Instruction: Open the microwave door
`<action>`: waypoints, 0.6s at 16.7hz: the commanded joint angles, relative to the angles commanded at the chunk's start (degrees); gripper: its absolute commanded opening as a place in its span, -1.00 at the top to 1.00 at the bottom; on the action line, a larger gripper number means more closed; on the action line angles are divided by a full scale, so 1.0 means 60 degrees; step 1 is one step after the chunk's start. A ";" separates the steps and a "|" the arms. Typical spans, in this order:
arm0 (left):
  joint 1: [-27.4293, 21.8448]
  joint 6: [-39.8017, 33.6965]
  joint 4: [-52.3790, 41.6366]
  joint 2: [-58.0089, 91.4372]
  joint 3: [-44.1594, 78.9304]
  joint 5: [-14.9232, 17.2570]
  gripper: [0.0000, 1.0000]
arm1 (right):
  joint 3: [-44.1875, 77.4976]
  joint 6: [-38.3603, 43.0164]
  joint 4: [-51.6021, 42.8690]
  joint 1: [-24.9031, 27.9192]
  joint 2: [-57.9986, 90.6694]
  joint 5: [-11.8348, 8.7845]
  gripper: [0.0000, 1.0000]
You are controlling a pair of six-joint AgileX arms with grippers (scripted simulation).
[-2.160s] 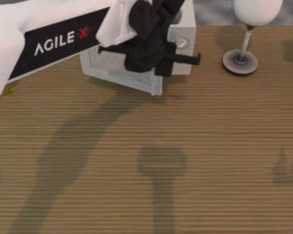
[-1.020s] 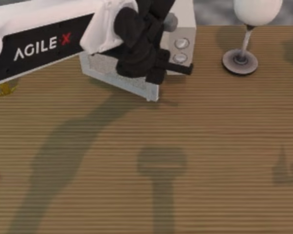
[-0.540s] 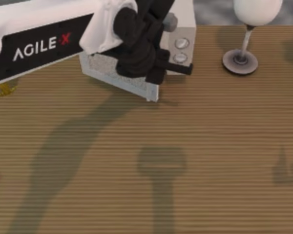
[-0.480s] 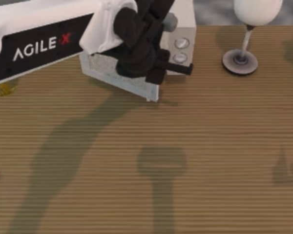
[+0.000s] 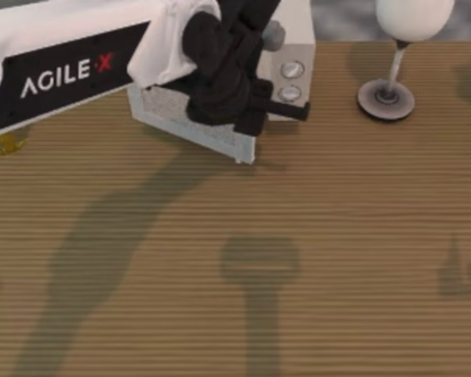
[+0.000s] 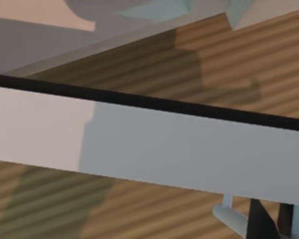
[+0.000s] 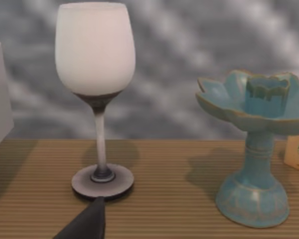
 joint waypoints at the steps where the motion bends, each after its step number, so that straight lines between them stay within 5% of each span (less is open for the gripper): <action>1: 0.0000 0.0000 0.0000 0.0000 0.0000 0.0000 1.00 | 0.0000 0.0000 0.0000 0.0000 0.0000 0.0000 -1.00; 10: 0.0087 0.0486 0.0197 -0.0340 -0.0530 0.0313 1.00 | 0.0000 0.0000 0.0000 0.0000 0.0000 0.0000 -1.00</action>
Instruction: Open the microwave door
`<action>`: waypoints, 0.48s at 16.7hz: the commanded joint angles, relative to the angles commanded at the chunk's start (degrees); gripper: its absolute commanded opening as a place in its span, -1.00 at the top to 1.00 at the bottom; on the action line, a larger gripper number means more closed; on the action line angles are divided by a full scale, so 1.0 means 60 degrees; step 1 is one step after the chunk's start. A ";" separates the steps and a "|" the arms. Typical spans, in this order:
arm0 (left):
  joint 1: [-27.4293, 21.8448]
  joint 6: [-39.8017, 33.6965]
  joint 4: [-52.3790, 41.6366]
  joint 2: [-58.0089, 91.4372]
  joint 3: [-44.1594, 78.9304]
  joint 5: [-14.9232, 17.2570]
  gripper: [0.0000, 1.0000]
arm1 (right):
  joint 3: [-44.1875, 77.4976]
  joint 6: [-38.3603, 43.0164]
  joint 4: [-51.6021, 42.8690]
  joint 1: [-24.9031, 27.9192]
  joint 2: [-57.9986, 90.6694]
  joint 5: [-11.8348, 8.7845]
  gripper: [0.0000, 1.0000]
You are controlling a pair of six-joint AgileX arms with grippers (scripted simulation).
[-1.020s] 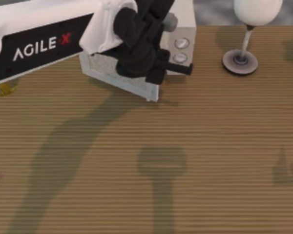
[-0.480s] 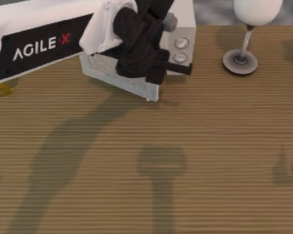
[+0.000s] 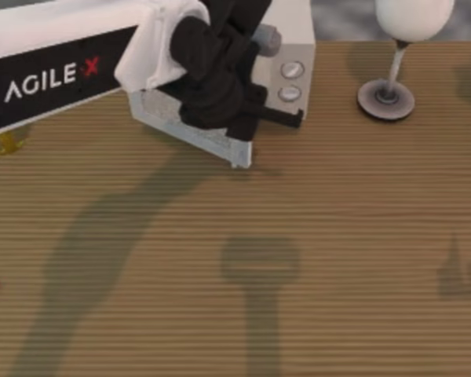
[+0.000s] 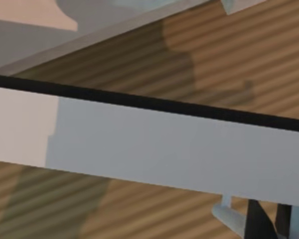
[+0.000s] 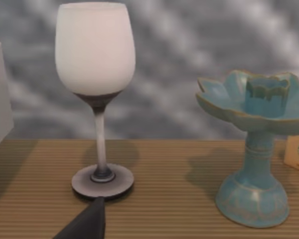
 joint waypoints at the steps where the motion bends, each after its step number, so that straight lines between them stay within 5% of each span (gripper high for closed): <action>1: 0.0061 0.0218 0.0065 -0.0132 -0.0223 0.0107 1.00 | 0.0000 0.0000 0.0000 0.0000 0.0000 0.0000 -1.00; 8: 0.0174 0.0652 0.0257 -0.0449 -0.0597 0.0331 1.00 | 0.0000 0.0000 0.0000 0.0000 0.0000 0.0000 -1.00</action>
